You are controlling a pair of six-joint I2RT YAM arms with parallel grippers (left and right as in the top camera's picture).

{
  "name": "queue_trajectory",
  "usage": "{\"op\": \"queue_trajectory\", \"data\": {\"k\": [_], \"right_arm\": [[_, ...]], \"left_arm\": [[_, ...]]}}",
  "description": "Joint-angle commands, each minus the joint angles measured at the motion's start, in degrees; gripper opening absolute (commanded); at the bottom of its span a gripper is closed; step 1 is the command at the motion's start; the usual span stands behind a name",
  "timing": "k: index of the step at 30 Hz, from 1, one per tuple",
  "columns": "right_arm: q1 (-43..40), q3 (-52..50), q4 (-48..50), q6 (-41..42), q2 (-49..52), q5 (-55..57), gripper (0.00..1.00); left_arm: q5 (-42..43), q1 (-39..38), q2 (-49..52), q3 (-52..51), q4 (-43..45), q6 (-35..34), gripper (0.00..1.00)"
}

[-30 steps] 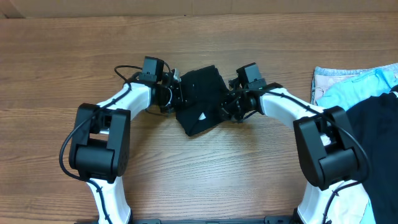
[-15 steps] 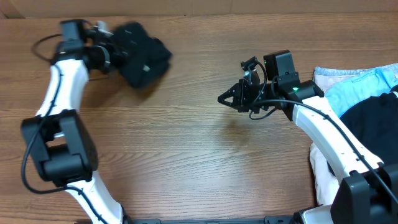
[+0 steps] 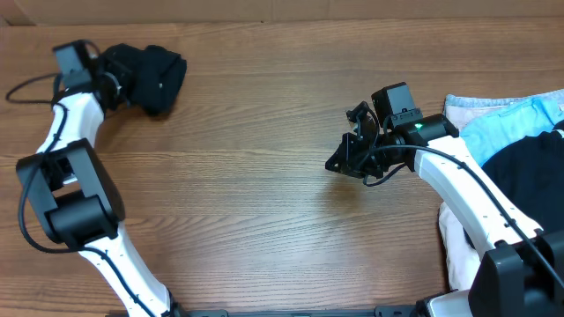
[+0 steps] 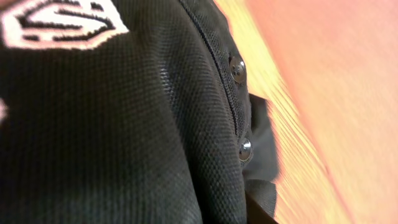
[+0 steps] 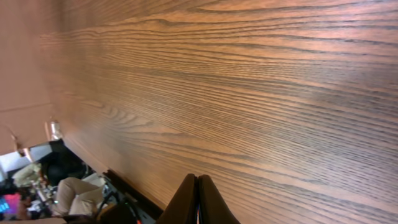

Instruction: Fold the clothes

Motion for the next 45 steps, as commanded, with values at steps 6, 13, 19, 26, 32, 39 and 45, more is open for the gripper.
{"op": "queue_trajectory", "data": {"k": [6,13,19,26,32,39,45], "right_arm": [[0.11,0.46,1.27,-1.88,0.0,1.25,0.04],[0.11,0.46,-1.09,-1.9,0.0,1.25,0.04],[0.7,0.5,-2.43,-3.32,-0.83,1.22,0.04],[1.62,1.27,1.44,-2.93,-7.78,3.85,0.16],[1.68,4.94,1.46,-3.39,-19.1,15.45,0.31],[1.68,6.14,4.11,-5.11,-34.64,27.71,1.0],[1.68,6.14,5.51,-5.09,-40.74,28.65,1.0]], "left_arm": [[6.78,6.12,1.31,0.79,4.63,-4.24,1.0],[15.17,8.61,-2.47,0.98,-1.66,0.04,1.0],[14.38,8.15,-13.4,1.01,-14.49,19.67,1.0],[8.72,4.24,-29.07,0.98,-32.5,40.11,1.0],[9.75,-0.22,-42.21,0.98,-44.39,42.82,1.0],[8.68,-6.8,-55.19,0.98,-45.99,56.5,1.0],[9.25,-7.76,-59.54,0.98,-45.75,55.89,1.0]]}}
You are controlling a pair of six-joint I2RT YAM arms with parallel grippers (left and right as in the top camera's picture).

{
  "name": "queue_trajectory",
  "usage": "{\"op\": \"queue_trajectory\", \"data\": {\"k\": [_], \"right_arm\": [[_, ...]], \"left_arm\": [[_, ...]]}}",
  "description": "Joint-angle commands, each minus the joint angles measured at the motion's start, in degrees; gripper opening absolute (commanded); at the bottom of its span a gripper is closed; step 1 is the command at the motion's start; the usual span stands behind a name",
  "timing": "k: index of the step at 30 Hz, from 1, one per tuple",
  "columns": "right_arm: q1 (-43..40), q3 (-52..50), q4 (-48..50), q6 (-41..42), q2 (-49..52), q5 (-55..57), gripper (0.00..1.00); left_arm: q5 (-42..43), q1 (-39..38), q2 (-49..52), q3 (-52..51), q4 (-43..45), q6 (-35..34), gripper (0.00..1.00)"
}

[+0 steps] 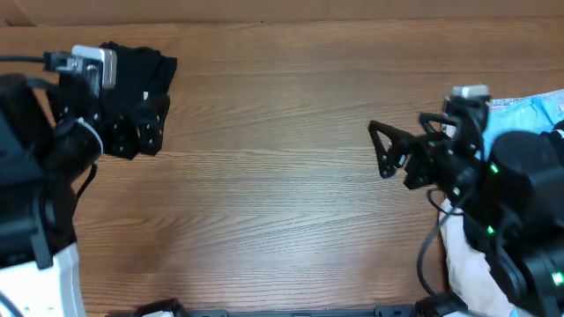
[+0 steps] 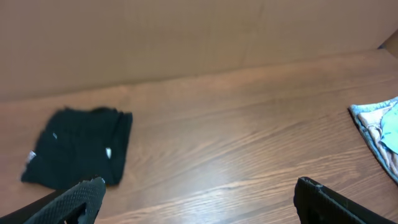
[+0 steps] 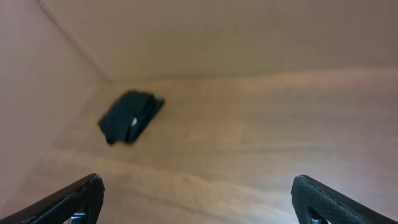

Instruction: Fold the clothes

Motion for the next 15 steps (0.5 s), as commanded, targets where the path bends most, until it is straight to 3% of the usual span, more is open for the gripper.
{"op": "queue_trajectory", "data": {"k": [1,15], "right_arm": [[0.24,0.76,-0.11,-0.52,-0.59,2.73,1.0],[0.24,0.7,-4.26,0.04,2.51,-0.72,1.0]], "left_arm": [[-0.22,-0.11,-0.22,0.72,-0.02,2.38,1.0],[-0.2,-0.11,3.61,0.72,0.0,2.38,1.0]]}}
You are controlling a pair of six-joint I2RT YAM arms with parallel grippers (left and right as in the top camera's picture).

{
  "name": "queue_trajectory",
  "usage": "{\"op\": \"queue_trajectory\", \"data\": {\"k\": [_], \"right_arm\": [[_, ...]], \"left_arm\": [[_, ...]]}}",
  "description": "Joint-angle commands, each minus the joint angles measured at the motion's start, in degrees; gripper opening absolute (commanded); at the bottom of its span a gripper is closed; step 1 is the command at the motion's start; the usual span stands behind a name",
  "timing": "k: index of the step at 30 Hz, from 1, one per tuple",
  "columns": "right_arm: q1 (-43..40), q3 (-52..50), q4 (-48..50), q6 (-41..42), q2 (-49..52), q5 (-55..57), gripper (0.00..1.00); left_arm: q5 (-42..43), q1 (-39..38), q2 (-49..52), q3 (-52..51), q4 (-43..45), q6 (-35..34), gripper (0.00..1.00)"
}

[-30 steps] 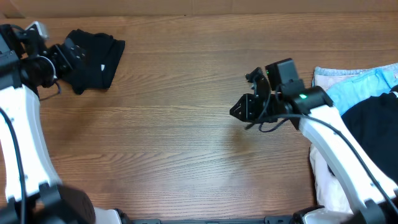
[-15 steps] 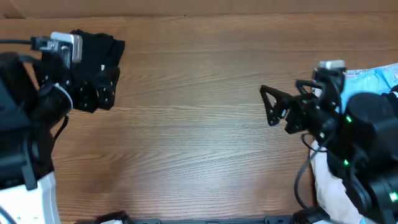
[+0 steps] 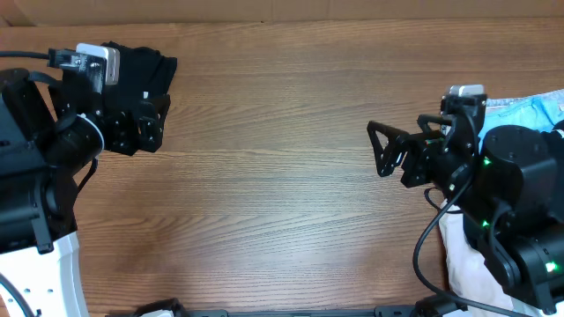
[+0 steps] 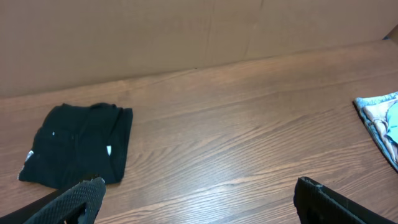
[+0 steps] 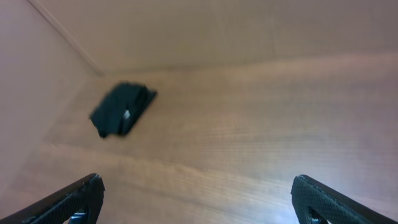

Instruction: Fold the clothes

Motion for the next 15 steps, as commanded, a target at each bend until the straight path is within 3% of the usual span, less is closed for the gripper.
{"op": "queue_trajectory", "data": {"k": [1,10,15], "right_arm": [[0.22,0.72,-1.81,-0.24,0.52,-0.79,1.0],[-0.57,0.11,-2.05,-16.37,-3.85,1.7,1.0],[-9.11,-5.35,1.97,-16.85,-8.66,1.68,1.0]], "left_arm": [[-0.17,-0.11,1.46,0.66,0.02,1.03,1.0],[-0.17,-0.11,5.6,0.66,0.04,1.03,1.0],[-0.17,-0.11,8.09,0.66,0.04,1.03,1.0]]}}
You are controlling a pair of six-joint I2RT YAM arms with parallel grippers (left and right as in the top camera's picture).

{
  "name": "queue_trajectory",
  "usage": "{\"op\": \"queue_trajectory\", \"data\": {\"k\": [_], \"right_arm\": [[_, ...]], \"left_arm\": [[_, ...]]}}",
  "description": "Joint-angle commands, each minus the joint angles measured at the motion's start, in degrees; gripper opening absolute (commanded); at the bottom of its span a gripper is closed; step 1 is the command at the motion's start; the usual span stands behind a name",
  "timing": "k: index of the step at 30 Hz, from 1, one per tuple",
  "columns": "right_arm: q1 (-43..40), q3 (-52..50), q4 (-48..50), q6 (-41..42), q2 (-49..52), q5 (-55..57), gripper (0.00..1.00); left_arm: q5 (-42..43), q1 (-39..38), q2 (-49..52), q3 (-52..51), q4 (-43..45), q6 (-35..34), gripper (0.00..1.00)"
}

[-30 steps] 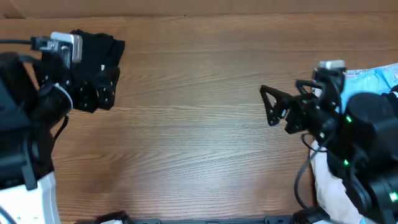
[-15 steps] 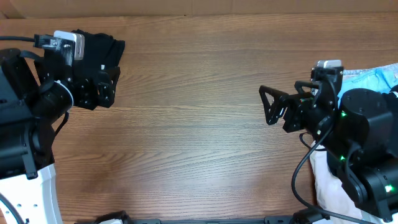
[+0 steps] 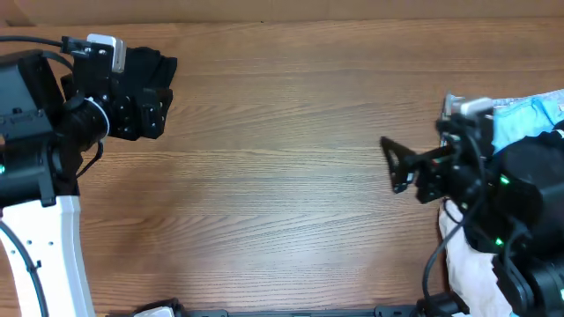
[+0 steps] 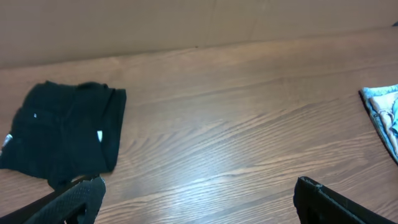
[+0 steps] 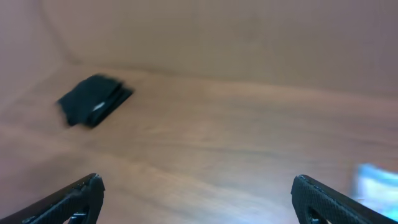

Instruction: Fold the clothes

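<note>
A folded black garment point(image 4: 62, 134) lies at the table's far left back corner; it also shows in the right wrist view point(image 5: 93, 99). In the overhead view my left gripper point(image 3: 132, 110) hangs over the garment point(image 3: 163, 66) and hides most of it. That gripper point(image 4: 199, 193) is open wide and empty, high above the wood. My right gripper point(image 3: 398, 167) is raised near the right side. It too point(image 5: 198, 190) is open with nothing between its fingers.
A pile of unfolded clothes lies at the right edge: a light blue piece point(image 3: 529, 119), a black one point(image 3: 529, 167) and a white one point(image 3: 463, 255). The blue piece's edge shows in the left wrist view point(image 4: 382, 118). A cardboard wall point(image 4: 186, 25) backs the table.
My right arm has moved a little to the right, and its camera now catches the blue cloth. My left gripper has shifted slightly toward the back. Both stay open.
At first my left wrist was pressed close against the black garment at the far left, and my right gripper was shut low over the middle right. Then both arms stood raised and open, with the garment lying folded. They have only drifted slightly by now.
</note>
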Motion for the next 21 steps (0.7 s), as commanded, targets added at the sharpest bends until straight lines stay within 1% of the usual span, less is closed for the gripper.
{"op": "queue_trajectory", "data": {"k": [1,5,7,13,21], "right_arm": [[-6.78,-5.4,3.58,-3.19,-4.37,-0.04,1.0],[-13.33,-15.43,9.4,-3.17,-11.41,-3.63,1.0],[-14.67,-20.26,11.02,-3.21,-15.08,-4.0,1.0],[-14.97,-34.16,12.72,-3.21,-26.16,-3.13,1.0],[-14.97,-51.49,25.16,-3.21,-40.46,-3.15,1.0]], "left_arm": [[-0.15,-0.11,2.01,0.66,0.04,1.01,1.0],[-0.15,-0.11,4.37,0.66,0.04,1.01,1.0],[-0.15,-0.11,5.51,0.66,0.04,1.01,1.0],[-0.17,-0.11,8.98,0.66,0.04,1.01,1.0],[-0.15,-0.11,13.29,0.66,0.07,1.01,1.0]]}}
